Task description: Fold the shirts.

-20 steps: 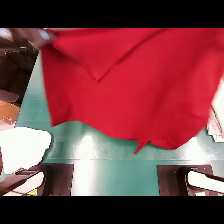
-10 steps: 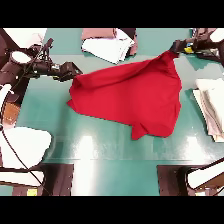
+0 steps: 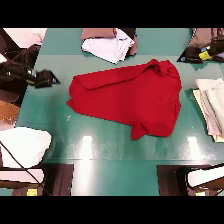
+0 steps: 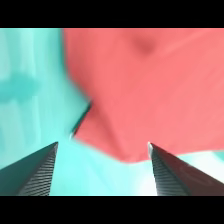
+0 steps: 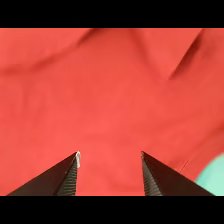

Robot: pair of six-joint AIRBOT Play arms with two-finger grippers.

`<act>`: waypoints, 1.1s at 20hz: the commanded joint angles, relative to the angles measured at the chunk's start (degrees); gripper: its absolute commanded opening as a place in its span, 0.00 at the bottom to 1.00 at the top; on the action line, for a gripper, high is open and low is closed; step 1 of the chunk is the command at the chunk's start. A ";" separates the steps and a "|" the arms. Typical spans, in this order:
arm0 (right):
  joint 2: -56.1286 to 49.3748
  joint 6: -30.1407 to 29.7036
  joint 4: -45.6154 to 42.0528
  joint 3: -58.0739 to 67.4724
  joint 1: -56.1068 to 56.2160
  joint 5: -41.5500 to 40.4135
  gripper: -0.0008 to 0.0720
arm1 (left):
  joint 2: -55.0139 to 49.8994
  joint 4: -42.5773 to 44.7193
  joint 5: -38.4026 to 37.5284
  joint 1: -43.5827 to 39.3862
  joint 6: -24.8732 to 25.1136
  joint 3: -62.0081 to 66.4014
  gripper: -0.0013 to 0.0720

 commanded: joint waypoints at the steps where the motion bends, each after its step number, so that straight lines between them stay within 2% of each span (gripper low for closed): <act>1: 3.28 -0.52 3.32 -2.73 -1.77 9.16 0.60 | 0.22 2.99 1.68 0.50 5.60 -10.05 0.89; 4: 8.63 -0.50 3.34 -12.66 -1.77 4.59 0.60 | 0.13 2.56 8.24 -0.59 8.15 -14.69 0.89; 7: 13.51 -0.50 3.37 -22.34 -1.77 0.59 0.60 | -1.14 2.19 9.07 -2.29 10.45 -14.80 0.89; 14: 21.18 -0.48 3.32 -35.21 -1.77 -4.63 0.60 | -3.82 1.88 12.94 -7.85 10.95 -14.78 0.89; 15: 22.08 -0.48 3.32 -36.52 -1.77 -5.38 0.60 | -3.82 1.81 13.18 -8.31 10.64 -14.80 0.77; 16: 22.91 -0.48 3.26 -37.68 -1.77 -5.88 0.60 | -3.82 1.81 12.92 -8.66 10.36 -14.80 0.57; 17: 23.76 -0.48 3.26 -38.84 -1.77 -6.45 0.60 | -3.82 2.01 12.22 -8.68 10.34 -14.80 0.52; 19: 25.24 -0.48 2.84 -40.83 -1.97 -7.08 0.60 | -3.82 2.45 10.99 -8.50 9.40 -14.71 0.49; 20: 25.75 -0.48 2.89 -41.59 -2.34 -7.23 0.60 | -3.82 3.17 9.77 -8.37 9.46 -14.23 0.20; 21: 26.27 -0.44 2.91 -42.34 -3.21 -7.19 0.60 | -3.82 3.93 8.28 -8.37 9.44 -13.18 0.05; 22: 26.82 -0.42 2.84 -43.21 -4.28 -6.99 0.60 | -3.74 4.15 6.82 -8.37 9.42 -11.82 0.05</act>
